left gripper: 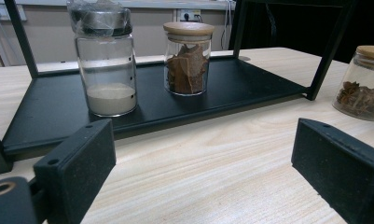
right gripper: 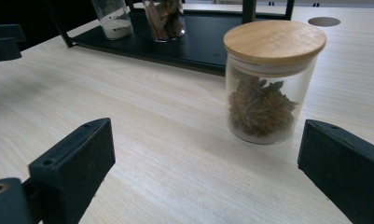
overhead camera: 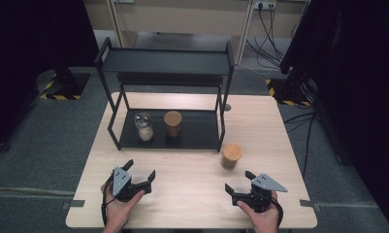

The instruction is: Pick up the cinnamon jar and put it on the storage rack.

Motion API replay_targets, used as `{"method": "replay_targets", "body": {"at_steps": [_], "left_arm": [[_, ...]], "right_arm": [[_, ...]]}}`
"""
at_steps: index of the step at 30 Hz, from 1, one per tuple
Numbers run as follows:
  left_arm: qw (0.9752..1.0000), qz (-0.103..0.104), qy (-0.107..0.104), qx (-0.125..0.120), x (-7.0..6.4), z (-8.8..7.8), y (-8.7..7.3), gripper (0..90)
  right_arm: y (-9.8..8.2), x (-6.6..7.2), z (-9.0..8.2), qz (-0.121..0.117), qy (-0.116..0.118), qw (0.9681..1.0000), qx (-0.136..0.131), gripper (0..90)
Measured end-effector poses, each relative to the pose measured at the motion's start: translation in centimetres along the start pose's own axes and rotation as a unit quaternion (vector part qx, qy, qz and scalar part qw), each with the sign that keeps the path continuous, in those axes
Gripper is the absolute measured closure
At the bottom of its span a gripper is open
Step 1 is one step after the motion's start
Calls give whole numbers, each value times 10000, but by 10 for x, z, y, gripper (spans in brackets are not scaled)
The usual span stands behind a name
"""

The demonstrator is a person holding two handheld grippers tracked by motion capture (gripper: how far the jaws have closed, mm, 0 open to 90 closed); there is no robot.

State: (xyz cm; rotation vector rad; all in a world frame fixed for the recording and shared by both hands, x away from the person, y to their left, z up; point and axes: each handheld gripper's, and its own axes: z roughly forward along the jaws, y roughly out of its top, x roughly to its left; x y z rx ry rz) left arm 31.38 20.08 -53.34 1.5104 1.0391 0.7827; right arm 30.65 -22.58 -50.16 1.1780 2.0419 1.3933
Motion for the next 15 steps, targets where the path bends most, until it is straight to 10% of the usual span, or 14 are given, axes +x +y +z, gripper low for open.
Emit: {"method": "replay_targets", "body": {"at_steps": [15], "left_arm": [[10000,4,-1,-8,0,0,0,57]], "right_arm": [[-4,-11,-9,98,-299,9994,-146,40]]}}
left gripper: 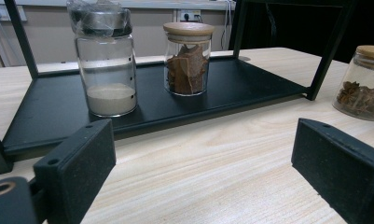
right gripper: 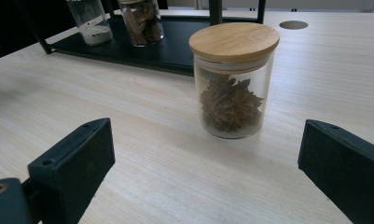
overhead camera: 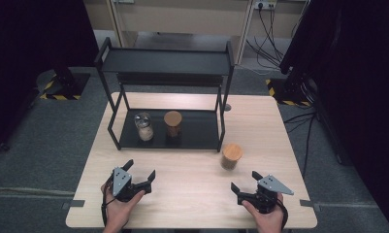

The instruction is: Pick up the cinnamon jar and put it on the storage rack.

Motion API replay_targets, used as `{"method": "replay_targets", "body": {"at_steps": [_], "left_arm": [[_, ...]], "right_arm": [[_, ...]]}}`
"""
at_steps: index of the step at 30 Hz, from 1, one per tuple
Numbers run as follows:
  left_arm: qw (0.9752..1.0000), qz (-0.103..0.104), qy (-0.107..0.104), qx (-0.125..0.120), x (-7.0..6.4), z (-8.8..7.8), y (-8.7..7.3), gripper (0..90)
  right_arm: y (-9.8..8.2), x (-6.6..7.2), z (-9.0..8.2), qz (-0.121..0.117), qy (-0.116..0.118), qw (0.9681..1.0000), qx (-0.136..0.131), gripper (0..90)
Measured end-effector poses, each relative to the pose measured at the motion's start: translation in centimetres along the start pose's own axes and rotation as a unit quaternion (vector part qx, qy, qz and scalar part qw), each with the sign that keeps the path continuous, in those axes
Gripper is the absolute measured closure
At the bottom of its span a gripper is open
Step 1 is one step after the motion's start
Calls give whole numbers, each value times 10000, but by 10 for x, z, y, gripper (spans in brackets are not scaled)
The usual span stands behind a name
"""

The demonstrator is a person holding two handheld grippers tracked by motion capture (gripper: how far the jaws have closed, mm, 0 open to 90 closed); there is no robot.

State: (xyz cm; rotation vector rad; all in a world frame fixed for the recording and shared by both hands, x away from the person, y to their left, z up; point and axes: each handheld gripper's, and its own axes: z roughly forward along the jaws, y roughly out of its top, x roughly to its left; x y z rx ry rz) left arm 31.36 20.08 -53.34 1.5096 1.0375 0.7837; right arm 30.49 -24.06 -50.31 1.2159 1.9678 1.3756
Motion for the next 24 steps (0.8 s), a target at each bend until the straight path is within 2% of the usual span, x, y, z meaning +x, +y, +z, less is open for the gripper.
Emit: {"method": "replay_targets", "body": {"at_steps": [24], "left_arm": [[10000,1,-6,3,0,0,0,56]], "right_arm": [[0,-12,-13,165,-166,9995,-205,40]]}}
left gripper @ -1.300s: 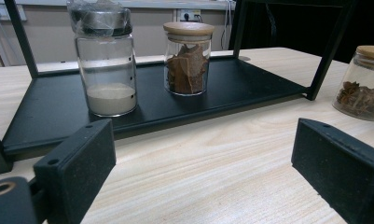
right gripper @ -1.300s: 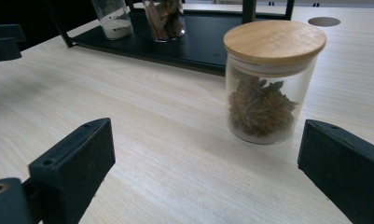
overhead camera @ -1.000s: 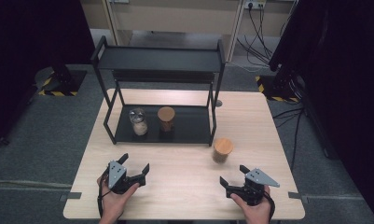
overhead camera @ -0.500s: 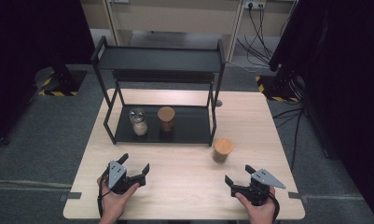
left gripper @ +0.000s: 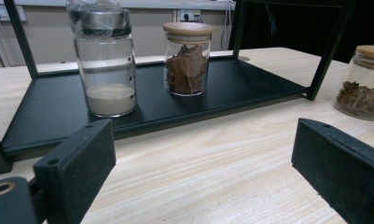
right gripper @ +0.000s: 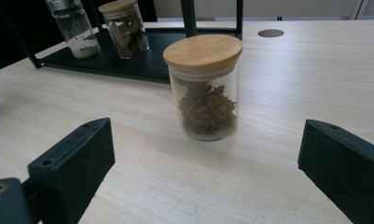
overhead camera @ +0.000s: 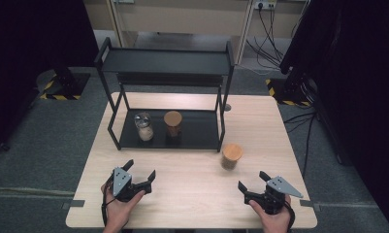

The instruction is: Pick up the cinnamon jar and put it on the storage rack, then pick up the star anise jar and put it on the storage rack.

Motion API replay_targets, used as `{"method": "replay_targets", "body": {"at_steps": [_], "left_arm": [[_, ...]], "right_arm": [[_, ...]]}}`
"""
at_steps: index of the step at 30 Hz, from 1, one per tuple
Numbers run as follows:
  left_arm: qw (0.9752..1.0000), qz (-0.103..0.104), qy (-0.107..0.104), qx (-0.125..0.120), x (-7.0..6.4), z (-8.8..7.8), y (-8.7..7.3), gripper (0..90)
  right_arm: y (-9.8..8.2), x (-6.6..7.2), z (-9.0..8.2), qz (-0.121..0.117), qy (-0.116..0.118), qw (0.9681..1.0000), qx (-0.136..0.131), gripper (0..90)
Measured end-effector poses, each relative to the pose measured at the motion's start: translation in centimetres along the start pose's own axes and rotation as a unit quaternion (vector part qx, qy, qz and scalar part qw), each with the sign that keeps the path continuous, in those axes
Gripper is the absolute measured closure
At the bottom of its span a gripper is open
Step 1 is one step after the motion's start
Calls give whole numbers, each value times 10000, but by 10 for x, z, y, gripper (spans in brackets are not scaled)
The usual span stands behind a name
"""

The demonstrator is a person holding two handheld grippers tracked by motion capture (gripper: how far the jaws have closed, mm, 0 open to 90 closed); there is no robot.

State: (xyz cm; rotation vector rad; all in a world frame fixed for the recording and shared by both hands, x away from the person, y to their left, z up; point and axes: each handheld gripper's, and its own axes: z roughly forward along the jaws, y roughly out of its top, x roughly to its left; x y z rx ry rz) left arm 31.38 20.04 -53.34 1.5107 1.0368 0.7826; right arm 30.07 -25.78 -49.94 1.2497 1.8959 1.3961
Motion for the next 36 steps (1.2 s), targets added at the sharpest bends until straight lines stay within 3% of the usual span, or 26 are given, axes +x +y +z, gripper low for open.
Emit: {"method": "replay_targets", "body": {"at_steps": [14,36], "left_arm": [[10000,14,-1,-5,0,0,0,56],[10000,13,-18,-40,0,-1,0,56]], "right_arm": [[-1,-2,-2,36,-9,10000,-28,38],[6,6,12,-261,155,9995,-9,30]]}}
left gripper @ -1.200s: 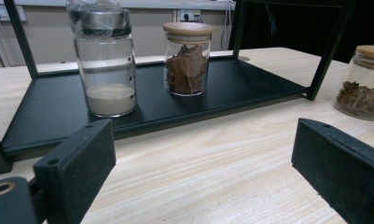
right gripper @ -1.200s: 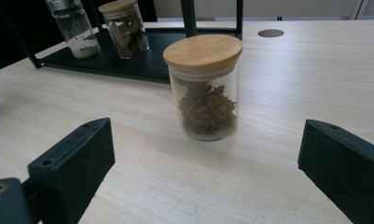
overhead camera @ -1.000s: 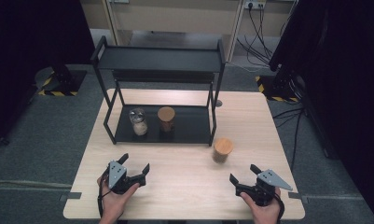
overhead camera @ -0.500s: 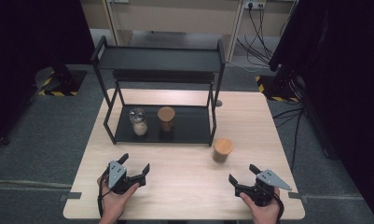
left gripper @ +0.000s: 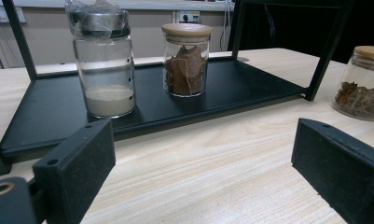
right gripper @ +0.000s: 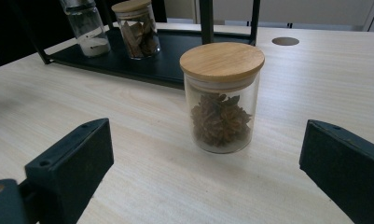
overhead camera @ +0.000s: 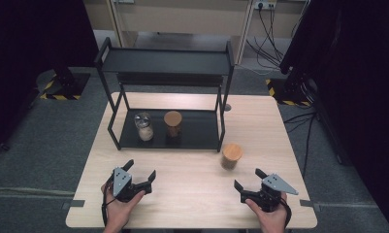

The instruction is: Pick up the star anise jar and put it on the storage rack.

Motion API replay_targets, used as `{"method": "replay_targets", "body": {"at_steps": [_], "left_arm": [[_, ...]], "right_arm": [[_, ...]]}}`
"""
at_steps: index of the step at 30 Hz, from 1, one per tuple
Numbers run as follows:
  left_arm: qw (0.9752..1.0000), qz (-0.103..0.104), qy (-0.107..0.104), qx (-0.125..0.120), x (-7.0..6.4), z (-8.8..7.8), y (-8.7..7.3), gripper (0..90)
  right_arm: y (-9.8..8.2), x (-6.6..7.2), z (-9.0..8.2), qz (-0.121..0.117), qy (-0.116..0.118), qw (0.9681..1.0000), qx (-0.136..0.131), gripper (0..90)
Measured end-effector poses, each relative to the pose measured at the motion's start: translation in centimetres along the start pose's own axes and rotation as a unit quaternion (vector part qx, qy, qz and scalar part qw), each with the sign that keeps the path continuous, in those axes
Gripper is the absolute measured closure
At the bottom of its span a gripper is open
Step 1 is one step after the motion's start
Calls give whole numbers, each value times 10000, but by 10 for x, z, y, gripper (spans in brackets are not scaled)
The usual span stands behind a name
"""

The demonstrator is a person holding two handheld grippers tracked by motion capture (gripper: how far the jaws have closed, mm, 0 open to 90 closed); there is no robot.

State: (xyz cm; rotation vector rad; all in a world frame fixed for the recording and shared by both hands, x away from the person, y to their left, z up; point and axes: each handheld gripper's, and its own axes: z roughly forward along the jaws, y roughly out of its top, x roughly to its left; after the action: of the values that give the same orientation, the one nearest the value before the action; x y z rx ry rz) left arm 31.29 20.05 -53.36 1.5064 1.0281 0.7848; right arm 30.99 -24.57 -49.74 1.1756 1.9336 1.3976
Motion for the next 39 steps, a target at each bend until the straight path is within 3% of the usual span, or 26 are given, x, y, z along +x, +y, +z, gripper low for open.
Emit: {"method": "replay_targets", "body": {"at_steps": [21,39], "left_arm": [[10000,-16,-12,-5,0,0,0,55],[10000,-15,-31,-5,0,0,0,55]], "right_arm": [[18,-10,67,-140,-343,9992,136,88],[20,-9,94,-380,-421,9982,208,255]]}}
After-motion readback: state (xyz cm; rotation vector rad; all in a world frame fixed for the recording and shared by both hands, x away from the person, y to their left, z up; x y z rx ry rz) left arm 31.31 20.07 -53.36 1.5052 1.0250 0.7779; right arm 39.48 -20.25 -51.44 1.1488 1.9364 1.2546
